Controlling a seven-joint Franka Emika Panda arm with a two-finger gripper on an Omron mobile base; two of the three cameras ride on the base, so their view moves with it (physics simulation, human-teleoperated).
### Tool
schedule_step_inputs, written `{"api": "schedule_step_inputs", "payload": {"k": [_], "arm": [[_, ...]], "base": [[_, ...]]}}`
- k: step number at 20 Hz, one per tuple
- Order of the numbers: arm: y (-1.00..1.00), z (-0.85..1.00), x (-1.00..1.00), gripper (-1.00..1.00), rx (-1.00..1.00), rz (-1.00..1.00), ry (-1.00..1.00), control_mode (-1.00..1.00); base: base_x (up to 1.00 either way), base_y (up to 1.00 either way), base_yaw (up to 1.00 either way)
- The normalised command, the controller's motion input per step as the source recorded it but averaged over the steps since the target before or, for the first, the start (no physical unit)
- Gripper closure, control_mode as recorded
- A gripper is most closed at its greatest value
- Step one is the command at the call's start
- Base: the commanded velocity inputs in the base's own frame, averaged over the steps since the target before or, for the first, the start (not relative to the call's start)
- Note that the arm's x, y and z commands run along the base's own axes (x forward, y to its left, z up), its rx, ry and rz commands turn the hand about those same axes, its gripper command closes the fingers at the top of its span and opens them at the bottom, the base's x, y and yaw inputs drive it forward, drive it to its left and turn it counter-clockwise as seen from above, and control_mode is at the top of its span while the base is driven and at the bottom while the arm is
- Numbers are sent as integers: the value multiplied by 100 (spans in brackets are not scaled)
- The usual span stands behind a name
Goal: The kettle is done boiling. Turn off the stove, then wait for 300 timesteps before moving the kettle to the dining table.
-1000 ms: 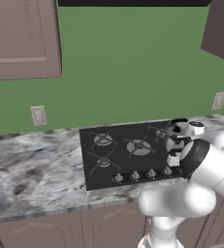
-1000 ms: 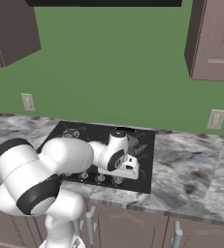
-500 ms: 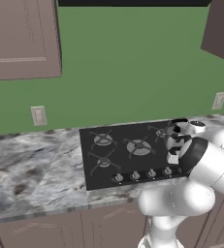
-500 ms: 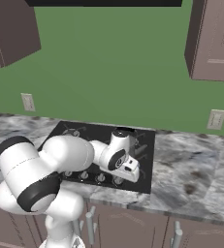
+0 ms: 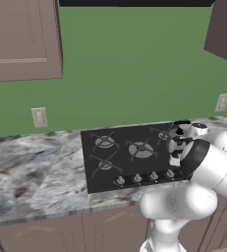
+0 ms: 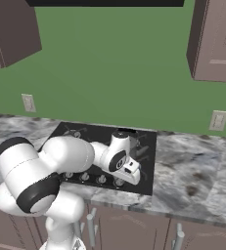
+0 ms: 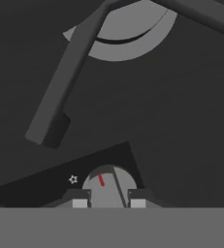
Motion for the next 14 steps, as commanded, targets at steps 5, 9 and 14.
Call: {"api": "schedule_step_inputs", "payload": {"k": [5,9,14], "arm": [[0,-2,-5,-100,0,-11,0,-100],[-1,2,-4,-100,0,-7,0,-100],[0,20,-7,-100,0,-9,0,-100]], "base": [[0,0,0],[0,0,0],[0,0,0]]}}
